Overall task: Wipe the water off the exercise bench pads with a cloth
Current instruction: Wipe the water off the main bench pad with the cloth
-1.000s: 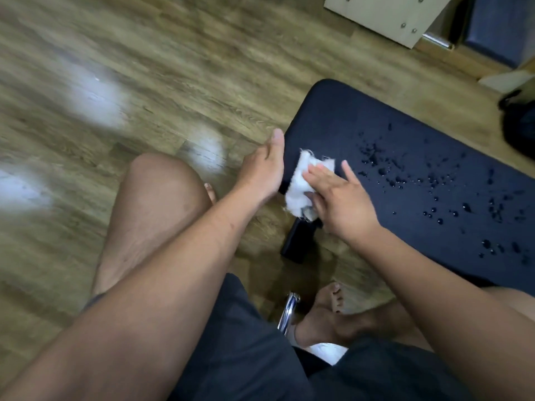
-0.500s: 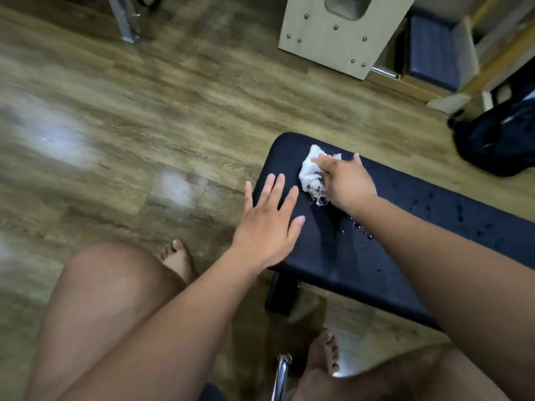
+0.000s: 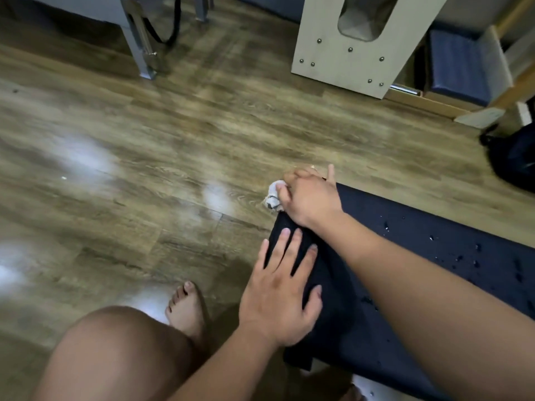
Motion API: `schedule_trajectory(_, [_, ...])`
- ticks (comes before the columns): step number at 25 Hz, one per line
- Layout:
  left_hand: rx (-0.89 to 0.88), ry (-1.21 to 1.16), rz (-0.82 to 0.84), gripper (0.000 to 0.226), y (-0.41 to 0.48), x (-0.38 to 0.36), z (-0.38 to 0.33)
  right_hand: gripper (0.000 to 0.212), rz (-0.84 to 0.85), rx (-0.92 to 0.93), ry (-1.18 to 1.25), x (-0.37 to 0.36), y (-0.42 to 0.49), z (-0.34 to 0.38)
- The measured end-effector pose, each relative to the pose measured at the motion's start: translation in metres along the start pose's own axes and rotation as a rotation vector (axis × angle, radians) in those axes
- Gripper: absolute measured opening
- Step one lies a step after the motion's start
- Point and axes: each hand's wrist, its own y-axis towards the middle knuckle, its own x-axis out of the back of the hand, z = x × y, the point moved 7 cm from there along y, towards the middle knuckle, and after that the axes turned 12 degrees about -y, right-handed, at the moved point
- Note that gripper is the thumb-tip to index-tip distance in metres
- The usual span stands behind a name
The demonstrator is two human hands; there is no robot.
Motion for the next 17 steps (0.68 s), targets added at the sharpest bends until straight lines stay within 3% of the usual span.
schedule_trajectory(4, [-0.006, -0.012, -0.025, 0.065, -0.002, -0.001, 0.000, 0.045, 0.067, -0.354, 0.015, -0.001, -0.025, -0.060])
schedule_trajectory(7, [-0.002, -0.012, -0.037, 0.064, -0.003, 0.001, 0.001, 0.051, 0.122, -0.517, 0.028, 0.002, -0.019, -0.051])
schedule_trajectory(10, [-0.014, -0.017, -0.023, 0.063, -0.003, 0.000, 0.001, 0.055, 0.182, -0.401, -0.011, 0.001, 0.002, -0.017])
schedule_trajectory(14, [-0.017, 0.014, -0.025, 0.064, -0.002, 0.002, 0.000, 0.047, 0.098, -0.189, -0.112, 0.005, -0.005, -0.011])
schedule_trajectory(17, [-0.030, 0.041, -0.026, 0.064, -0.003, 0.003, 0.000, 0.043, 0.079, -0.031, -0.032, 0.011, -0.007, 0.000])
